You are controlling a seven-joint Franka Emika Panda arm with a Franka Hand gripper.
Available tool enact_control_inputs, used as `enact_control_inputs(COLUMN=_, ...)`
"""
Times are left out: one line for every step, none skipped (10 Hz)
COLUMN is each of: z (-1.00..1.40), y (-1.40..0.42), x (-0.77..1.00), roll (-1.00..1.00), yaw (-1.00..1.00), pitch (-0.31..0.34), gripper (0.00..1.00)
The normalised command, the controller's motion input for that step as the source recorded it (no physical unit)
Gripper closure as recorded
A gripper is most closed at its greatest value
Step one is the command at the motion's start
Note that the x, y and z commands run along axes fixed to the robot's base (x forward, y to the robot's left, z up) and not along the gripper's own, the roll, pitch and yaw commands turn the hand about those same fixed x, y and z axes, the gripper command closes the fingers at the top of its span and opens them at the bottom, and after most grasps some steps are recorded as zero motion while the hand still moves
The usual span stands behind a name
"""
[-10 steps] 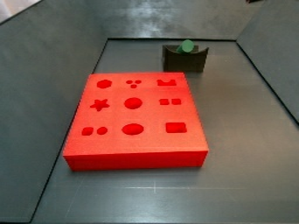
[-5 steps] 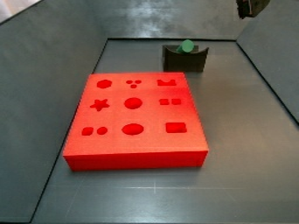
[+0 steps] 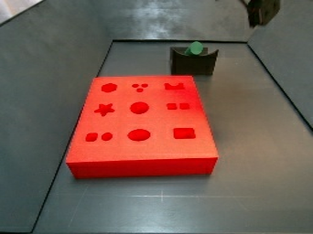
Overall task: Pick up the round object. Move up. Place the round object on the fixture. Regrasp the round object. Move to above the board. Insert the round object.
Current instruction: Regrasp the round object.
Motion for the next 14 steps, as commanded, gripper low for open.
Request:
enact_control_inputs(z=-1.0, y=0.05, x=0.07, roll=0.08, yaw=0.14, pitch=-0.073, gripper=0.0)
enact_control_inputs(z=-1.0, y=0.05, x=0.08, roll=0.07, yaw=0.1, pitch=-0.088, gripper=0.0)
enact_control_inputs(z=-1.0, y=0.05, x=0.09, roll=0.06, yaw=0.07, pitch=-0.093, gripper=0.0)
enact_control_inputs(z=-1.0, y=0.04, x=0.09, roll=0.06, yaw=0.05, pitch=-0.094, gripper=0.0)
enact_control_inputs(z=-1.0, y=0.04, x=0.1, roll=0.05, yaw=0.03, pitch=-0.085, gripper=0.0)
enact_control_inputs(z=-1.0, y=0.03, x=0.11, roll=0.06, yaw=0.0, pitch=-0.067, gripper=0.0)
enact_control_inputs(z=-1.0, y=0.03, x=0.12, roll=0.05, yaw=-0.01, pitch=-0.05, gripper=0.0)
enact_control_inputs(z=-1.0, y=0.02, x=0.12, roll=0.05, yaw=-0.01, pitch=-0.037, gripper=0.0)
enact_control_inputs(z=-0.92, y=0.02, x=0.12, roll=0.05, yaw=-0.01, pitch=-0.009, gripper=0.0)
enact_control_inputs(z=-0.73, y=0.01, x=0.11, roll=0.05, yaw=0.0, pitch=0.007, gripper=0.0)
enact_control_inputs(z=-0.6, y=0.0, x=0.09, roll=0.05, yaw=0.01, pitch=0.011, gripper=0.0)
enact_control_inputs(z=-0.46, y=0.0, x=0.08, roll=0.05, yaw=0.02, pitch=0.012, gripper=0.0)
enact_control_inputs(z=-0.32, y=-0.01, x=0.08, roll=0.05, yaw=0.03, pitch=0.014, gripper=0.0)
enact_control_inputs(z=-0.2, y=-0.02, x=0.04, roll=0.04, yaw=0.04, pitch=0.03, gripper=0.0)
